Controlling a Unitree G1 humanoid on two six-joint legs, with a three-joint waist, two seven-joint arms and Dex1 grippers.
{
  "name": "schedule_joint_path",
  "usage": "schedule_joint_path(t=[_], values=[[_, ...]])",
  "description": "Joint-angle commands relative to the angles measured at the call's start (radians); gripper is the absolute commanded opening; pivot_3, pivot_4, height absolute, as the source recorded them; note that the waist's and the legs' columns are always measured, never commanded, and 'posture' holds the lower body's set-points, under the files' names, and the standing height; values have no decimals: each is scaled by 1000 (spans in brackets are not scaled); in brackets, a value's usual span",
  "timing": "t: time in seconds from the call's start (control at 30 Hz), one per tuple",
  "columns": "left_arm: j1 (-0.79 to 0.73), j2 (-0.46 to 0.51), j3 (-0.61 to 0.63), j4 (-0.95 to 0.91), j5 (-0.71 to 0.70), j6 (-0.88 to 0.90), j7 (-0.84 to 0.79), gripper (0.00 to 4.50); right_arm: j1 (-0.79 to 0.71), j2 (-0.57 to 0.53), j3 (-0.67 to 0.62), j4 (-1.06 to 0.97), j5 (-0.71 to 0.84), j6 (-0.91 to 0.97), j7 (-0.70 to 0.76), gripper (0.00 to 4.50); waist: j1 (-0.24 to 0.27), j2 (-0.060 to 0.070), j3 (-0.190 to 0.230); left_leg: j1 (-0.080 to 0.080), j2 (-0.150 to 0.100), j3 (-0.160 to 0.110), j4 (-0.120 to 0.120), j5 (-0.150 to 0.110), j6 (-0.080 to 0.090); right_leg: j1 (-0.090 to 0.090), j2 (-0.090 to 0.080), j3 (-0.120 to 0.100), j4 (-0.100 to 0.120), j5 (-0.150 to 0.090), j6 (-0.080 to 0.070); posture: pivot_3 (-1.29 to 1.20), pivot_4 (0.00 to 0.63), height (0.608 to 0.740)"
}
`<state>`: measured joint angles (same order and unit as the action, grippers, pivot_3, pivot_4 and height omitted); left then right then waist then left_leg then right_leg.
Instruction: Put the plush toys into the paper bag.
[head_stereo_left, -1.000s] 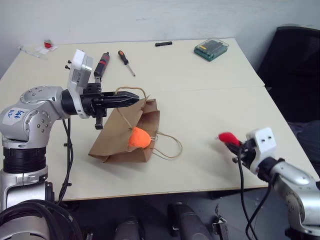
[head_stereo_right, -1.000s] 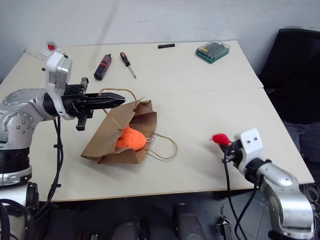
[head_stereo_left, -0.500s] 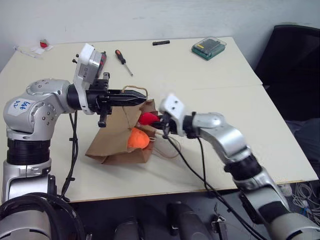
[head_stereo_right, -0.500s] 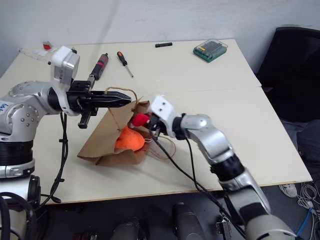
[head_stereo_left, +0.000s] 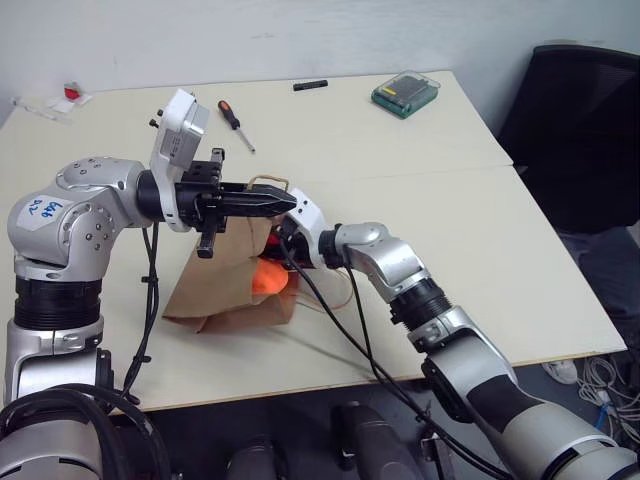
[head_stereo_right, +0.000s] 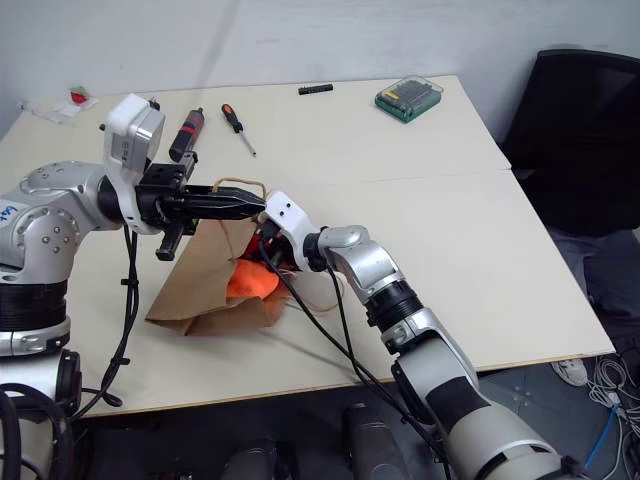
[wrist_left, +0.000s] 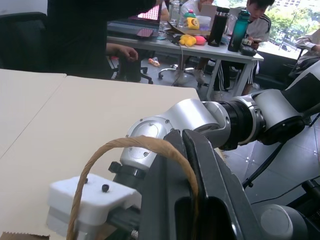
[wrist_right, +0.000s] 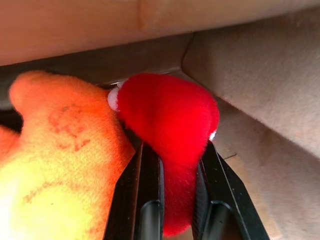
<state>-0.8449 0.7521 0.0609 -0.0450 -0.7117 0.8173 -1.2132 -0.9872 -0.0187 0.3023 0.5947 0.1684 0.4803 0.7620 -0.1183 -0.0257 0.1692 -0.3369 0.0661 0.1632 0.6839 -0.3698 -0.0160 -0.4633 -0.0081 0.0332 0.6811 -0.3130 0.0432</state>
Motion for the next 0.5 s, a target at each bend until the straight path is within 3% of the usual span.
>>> schedule_joint_path(t=[0.03, 0.27, 0.43, 0.5], values=[[-8, 1, 15, -28, -16, -9, 0, 0, -39, 22, -48, 21, 5, -20, -18, 242, -4, 0, 0, 0, 0, 0, 0, 0, 0, 0, 0, 0, 0, 0, 0, 0, 150, 740], [-4, 0, 13, -13, -7, -17, 0, 0, -32, 30, -88, -16, 20, 23, -16, 2640, -19, 0, 0, 0, 0, 0, 0, 0, 0, 0, 0, 0, 0, 0, 0, 0, 150, 740], [-7, 4, 16, 13, 7, -29, 2, 0, 35, -40, -94, -226, 32, 114, 3, 4348, -21, 0, 0, 0, 0, -1, -1, 0, 0, 0, 0, -1, 0, 0, 0, 0, 150, 740], [-9, 9, 20, 20, 8, -28, -1, 0, 109, -118, -100, -425, 69, 225, 22, 4462, -17, 0, 0, -1, 0, -1, -1, 0, 0, 0, 0, -1, 0, 0, 0, 0, 150, 740]])
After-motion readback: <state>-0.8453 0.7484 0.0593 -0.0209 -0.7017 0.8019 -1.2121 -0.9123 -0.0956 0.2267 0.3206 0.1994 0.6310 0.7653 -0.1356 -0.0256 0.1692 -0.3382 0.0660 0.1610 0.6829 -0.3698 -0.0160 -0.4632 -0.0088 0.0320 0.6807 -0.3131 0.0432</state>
